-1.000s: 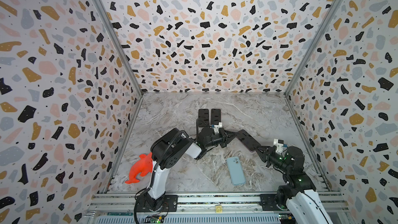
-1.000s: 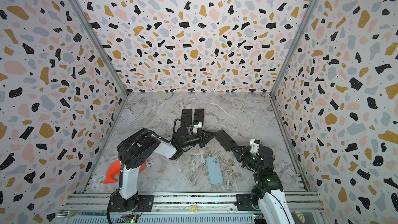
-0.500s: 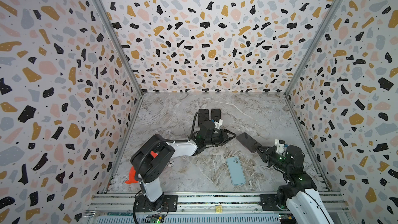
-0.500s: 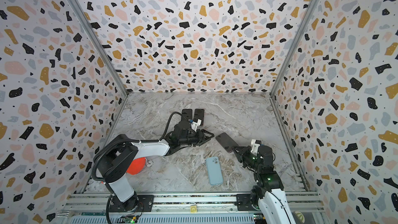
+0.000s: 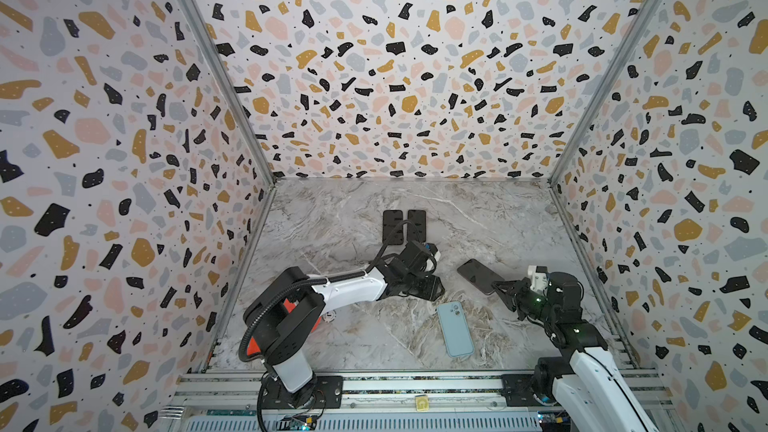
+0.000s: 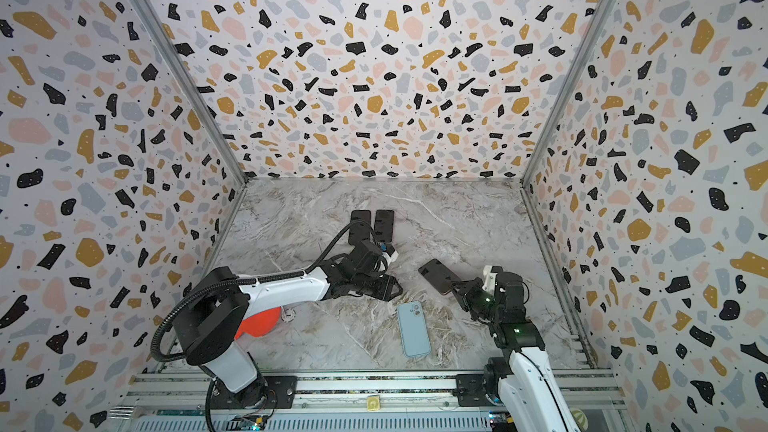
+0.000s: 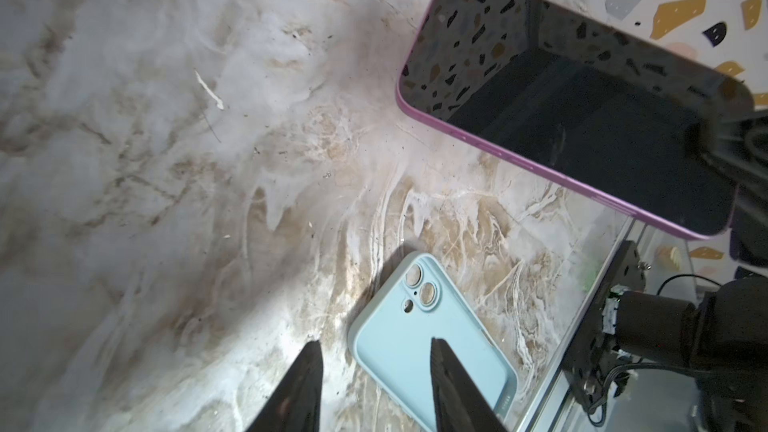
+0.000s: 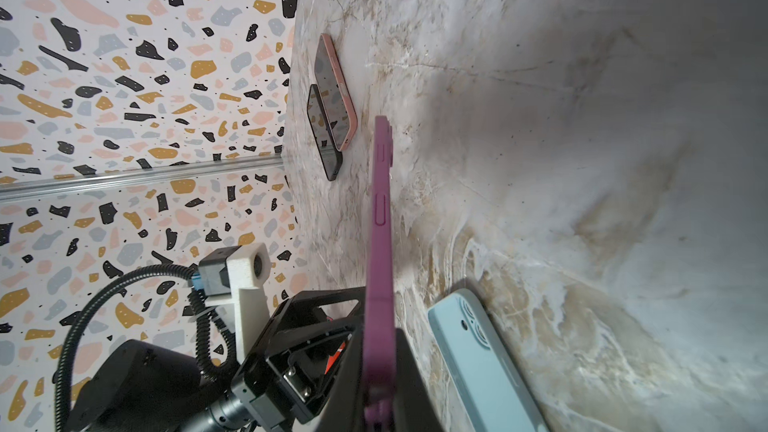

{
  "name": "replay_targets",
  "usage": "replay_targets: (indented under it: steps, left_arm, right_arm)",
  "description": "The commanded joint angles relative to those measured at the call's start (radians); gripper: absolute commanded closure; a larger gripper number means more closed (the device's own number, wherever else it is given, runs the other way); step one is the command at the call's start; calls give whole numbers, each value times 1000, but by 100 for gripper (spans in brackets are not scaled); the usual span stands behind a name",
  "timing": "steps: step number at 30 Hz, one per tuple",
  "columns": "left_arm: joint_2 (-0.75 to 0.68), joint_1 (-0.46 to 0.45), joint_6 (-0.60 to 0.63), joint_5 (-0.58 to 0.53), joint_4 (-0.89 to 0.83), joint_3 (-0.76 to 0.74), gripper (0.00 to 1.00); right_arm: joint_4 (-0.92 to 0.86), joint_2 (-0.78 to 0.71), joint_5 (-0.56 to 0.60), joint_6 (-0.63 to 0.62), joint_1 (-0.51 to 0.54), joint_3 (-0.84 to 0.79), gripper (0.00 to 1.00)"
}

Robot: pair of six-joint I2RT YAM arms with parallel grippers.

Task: Put the phone into the phone case

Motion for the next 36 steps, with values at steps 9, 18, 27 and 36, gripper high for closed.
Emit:
replay_targets:
  steps: [9, 18, 27, 36]
  left_arm:
    - [113, -127, 216, -228, -163, 155, 59]
    - [168, -177, 236, -312, -186, 191, 62]
    - [201, -177, 235, -343, -157, 189, 66]
    - [203, -184, 237, -303, -129, 179, 67]
  right_arm:
    - [45, 142, -88, -250, -59, 144, 100]
    - [58, 137, -118, -257, -94, 106, 100]
    - [58, 131, -130, -259, -106, 90, 100]
    - [53, 128, -141, -262, -120, 78, 100]
